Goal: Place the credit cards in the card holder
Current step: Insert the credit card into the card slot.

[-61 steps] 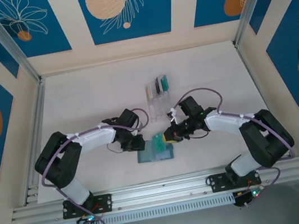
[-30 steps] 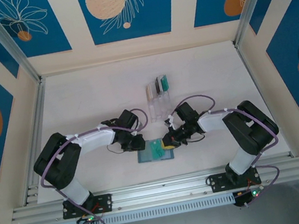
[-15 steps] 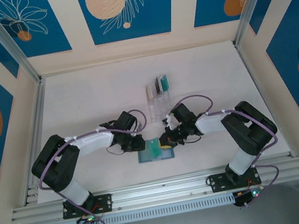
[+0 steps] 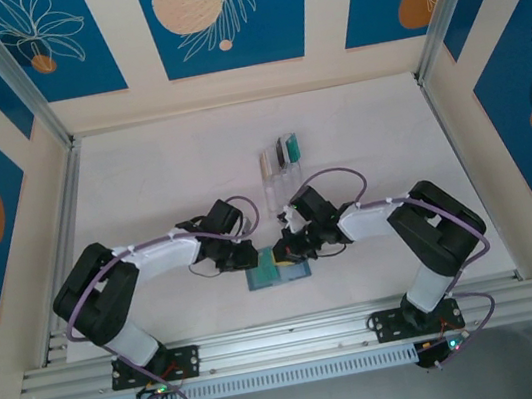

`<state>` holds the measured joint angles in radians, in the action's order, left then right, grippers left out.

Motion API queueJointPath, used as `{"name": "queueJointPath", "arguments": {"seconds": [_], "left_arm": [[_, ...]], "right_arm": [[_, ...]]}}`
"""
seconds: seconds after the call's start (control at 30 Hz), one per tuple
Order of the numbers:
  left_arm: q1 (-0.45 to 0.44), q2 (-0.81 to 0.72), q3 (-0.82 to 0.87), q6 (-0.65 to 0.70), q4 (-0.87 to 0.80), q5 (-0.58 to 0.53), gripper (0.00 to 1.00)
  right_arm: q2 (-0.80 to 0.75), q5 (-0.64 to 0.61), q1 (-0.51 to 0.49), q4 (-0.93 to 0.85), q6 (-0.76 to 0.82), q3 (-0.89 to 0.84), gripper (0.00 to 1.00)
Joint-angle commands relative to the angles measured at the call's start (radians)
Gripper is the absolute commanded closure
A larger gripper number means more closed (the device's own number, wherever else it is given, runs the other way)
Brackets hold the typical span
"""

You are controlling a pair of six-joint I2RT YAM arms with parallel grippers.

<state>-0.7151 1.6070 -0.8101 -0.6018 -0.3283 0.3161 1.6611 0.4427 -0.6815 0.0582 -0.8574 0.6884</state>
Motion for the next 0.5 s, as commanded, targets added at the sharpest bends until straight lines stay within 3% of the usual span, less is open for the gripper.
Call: {"name": "queueJointPath", "arguments": {"seconds": [0.0,0.23,0.47], "left_arm": [[-0.014,-0.020,0.021,-0.012,-0.080,0.014,0.83],[0.025,-0.125,0.028,-0.013,-0.105,0.045,0.81],[0.027,-0.105,0.057,0.000,-0.105,0.034,0.95]], "right_arm": [[0.028,-0.024,-0.001,0.010,-0.008,0.022,1.00],[0.028,-0.019,0.015,-0.019,0.013,0.018,1.00],[0.030,-0.009,0.015,-0.044,0.029,0.038,1.00]]}}
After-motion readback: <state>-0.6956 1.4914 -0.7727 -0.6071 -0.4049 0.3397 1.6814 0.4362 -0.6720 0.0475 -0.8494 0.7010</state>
